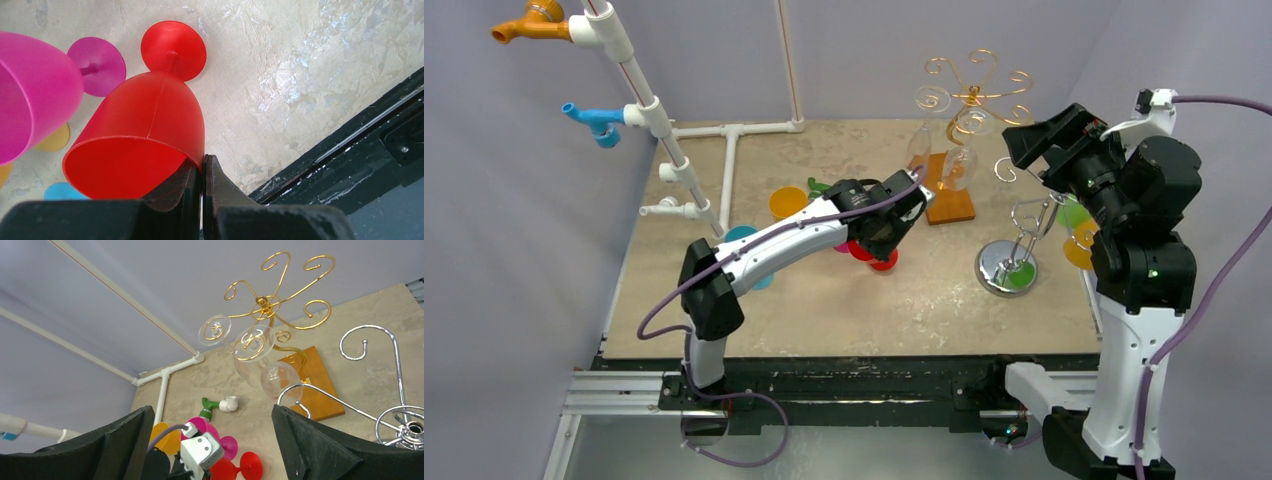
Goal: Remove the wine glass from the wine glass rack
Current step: Place the wine glass at the center of the board.
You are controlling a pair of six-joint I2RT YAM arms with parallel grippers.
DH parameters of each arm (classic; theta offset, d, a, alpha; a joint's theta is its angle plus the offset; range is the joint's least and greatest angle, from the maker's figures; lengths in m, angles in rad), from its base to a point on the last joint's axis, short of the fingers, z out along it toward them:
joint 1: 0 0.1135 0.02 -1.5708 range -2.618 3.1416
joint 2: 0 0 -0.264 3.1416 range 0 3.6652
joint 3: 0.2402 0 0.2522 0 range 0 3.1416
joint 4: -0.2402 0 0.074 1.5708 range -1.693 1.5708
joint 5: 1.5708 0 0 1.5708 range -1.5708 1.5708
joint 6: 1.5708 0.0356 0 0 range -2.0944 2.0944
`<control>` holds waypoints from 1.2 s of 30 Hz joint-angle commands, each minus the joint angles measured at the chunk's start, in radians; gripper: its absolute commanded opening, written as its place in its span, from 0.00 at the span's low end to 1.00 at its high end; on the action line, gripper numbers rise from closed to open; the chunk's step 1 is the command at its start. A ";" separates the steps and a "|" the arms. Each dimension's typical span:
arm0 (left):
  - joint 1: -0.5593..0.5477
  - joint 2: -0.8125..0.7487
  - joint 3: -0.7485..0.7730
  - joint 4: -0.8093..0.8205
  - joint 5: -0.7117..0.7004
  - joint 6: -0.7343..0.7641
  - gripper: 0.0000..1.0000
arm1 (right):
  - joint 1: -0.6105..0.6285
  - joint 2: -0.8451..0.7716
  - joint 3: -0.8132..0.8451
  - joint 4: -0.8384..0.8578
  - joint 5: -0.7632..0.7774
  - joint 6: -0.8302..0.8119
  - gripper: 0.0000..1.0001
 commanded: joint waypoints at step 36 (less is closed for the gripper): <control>-0.005 -0.012 0.096 0.145 -0.067 0.077 0.80 | -0.002 -0.021 -0.003 -0.074 0.141 -0.060 0.99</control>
